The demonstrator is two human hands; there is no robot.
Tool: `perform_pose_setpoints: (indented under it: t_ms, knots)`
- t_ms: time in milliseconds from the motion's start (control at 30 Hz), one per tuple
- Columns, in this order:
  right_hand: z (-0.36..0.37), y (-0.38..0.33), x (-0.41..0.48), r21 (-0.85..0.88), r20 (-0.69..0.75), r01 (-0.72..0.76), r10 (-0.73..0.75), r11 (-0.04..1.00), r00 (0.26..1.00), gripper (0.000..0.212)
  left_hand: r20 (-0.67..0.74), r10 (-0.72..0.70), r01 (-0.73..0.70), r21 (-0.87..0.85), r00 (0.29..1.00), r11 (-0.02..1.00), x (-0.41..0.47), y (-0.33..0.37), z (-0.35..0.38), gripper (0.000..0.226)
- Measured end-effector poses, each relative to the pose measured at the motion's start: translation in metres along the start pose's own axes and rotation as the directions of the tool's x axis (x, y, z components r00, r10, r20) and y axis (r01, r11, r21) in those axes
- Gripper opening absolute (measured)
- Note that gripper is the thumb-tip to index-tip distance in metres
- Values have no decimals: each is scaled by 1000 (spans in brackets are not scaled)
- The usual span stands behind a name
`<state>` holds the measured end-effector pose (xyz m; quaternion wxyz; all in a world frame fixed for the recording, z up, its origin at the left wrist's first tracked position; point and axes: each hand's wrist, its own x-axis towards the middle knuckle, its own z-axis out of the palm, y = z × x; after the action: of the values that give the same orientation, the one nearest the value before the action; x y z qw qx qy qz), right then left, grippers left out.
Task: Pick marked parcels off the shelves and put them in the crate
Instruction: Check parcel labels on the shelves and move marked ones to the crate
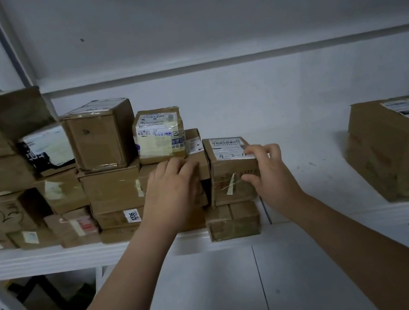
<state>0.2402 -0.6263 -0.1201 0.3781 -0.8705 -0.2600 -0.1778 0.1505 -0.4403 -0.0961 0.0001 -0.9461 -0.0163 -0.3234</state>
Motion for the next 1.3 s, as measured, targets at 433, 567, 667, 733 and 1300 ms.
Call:
perform_pose_setpoints:
  t_ms: [433,567,667,733,1300]
  knots:
    - [-1,8,8,-161,17,42,-40,986,999,52,-57,31,-33,-43,998,999,-1,0,10,39]
    - [-9,4,6,-252,72,43,-25,967,997,60,-89,71,-79,-89,993,993,3,15,8,41]
    - [-21,1,1,-267,52,49,-36,963,998,64,-73,104,-112,-118,992,987,8,29,7,45]
    - [-32,3,-3,-284,20,63,-60,957,998,61,-67,114,-121,-119,991,985,12,38,8,40]
    - [-243,133,-45,-515,-329,-137,-48,846,943,42,-175,318,-358,-292,932,887,78,272,50,40]
